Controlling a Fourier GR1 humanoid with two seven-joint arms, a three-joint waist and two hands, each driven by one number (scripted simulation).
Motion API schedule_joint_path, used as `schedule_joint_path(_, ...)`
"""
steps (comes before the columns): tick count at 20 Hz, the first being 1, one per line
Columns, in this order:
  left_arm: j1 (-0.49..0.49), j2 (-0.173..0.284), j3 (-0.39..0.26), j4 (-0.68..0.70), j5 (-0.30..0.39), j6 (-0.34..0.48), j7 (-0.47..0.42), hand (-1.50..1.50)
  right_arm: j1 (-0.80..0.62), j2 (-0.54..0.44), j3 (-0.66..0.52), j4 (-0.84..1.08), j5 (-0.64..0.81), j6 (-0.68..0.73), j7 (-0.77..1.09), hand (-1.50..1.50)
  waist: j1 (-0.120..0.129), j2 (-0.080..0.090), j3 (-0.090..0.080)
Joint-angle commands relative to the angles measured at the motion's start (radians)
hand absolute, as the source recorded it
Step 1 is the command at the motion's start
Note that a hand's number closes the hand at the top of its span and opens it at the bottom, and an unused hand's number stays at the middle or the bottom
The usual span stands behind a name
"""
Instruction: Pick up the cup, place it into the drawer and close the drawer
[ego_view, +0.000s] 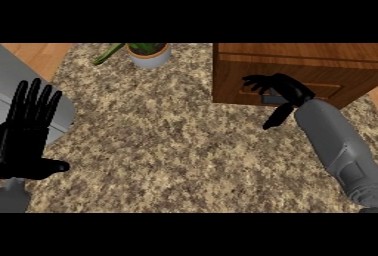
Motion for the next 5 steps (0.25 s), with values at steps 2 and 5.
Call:
schedule_joint_path(2,-0.043,-0.018,-0.001,0.027,-0.011,0.007,0.002,-1.5,-0.077,-0.034,-0.036,0.083,0.003,-0.054,0.095,-1.5,0.01,0.036,0.009)
schedule_joint_path(5,-0.018,0.003,0.001,0.033,-0.045,-0.009,-0.022,-1.5,-0.12,-0.071,-0.049,0.093,-0.007,-0.006,0.109,-1.5,0.016,0.033,0.009)
